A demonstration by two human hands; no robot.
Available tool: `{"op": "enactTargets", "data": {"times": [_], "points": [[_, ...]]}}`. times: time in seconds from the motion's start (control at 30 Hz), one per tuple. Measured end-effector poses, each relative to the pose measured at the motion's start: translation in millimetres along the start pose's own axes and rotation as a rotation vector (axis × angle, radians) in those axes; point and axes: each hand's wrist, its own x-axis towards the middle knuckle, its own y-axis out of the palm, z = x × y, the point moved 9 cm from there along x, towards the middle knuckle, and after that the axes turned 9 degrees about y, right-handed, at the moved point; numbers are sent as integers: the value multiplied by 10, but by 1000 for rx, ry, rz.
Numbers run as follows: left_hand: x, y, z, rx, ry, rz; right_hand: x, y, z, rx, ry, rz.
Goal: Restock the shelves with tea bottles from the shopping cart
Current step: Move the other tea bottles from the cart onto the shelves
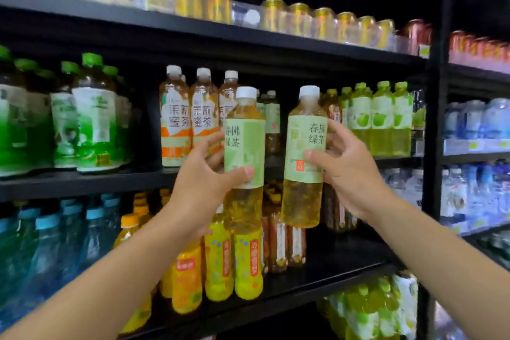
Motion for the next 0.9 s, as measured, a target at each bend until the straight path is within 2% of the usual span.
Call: {"op": "enactTargets", "data": {"times": [0.27,0.5,0.73,0.9], "points": [[752,407,-138,47,162,80,767,-269,246,25,-142,-43],[1197,677,77,101,204,1,1465,-396,128,10,-203,58],[1437,885,410,194,211,-173,2018,-501,-84,-16,-271,120],[1556,959,559,286,210,-238,2289,-444,-363,17,-229,226]]}}
